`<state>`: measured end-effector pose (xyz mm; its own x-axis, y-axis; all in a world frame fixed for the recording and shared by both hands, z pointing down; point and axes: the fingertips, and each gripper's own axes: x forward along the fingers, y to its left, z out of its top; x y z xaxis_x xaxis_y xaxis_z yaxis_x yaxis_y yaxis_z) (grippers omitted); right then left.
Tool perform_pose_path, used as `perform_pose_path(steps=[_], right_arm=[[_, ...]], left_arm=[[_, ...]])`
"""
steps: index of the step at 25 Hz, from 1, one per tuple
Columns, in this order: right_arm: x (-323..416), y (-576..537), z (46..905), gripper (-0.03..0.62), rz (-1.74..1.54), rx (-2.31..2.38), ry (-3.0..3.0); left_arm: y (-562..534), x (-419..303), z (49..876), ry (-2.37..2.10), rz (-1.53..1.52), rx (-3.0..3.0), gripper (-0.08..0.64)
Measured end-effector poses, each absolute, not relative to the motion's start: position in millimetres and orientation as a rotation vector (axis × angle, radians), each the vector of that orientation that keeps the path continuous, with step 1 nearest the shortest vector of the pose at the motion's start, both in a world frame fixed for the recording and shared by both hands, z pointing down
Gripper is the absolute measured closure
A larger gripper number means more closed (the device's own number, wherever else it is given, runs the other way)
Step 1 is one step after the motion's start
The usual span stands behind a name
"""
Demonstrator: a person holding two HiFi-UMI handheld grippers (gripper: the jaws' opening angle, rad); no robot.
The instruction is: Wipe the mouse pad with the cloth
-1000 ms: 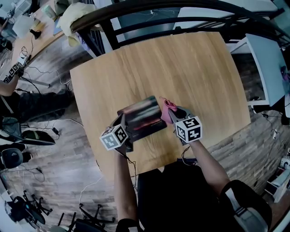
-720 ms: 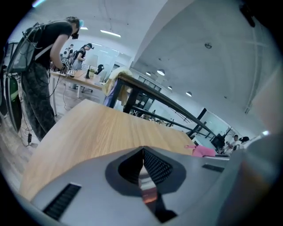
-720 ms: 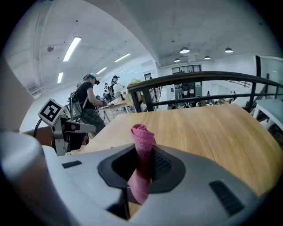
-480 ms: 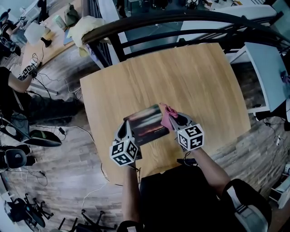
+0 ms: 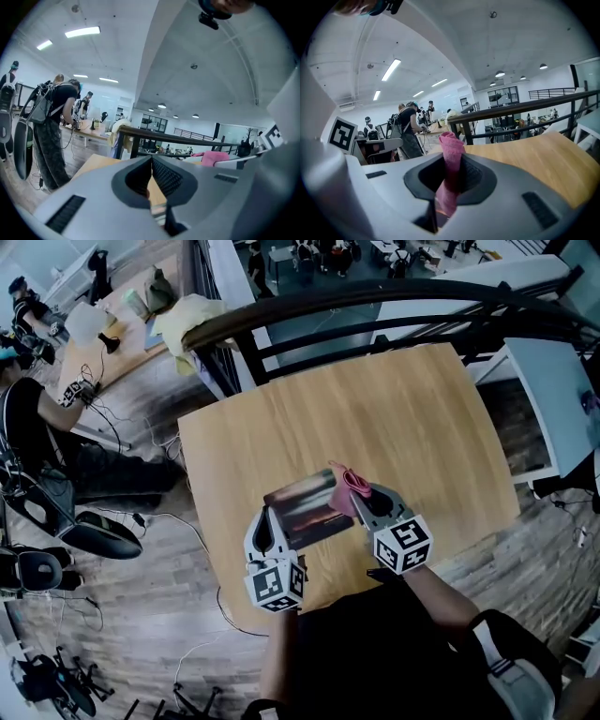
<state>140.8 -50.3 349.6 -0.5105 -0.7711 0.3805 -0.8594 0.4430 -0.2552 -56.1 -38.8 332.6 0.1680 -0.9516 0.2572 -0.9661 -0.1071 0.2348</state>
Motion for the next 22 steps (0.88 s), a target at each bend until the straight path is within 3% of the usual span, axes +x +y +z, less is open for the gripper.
perform_pose_path(steps=[16, 22], right_arm=[[136.8, -9.9, 326.1, 0.526, 0.544, 1.419, -2.516], [136.2, -2.6, 316.9, 0.526, 0.537, 1.43, -2.532]], left_arm=[[14.6, -37.3, 272.9, -1.873, 0.002, 2.253, 0.537], [31.9, -28.5, 285.7, -1.83, 0.04, 2.264, 0.537]])
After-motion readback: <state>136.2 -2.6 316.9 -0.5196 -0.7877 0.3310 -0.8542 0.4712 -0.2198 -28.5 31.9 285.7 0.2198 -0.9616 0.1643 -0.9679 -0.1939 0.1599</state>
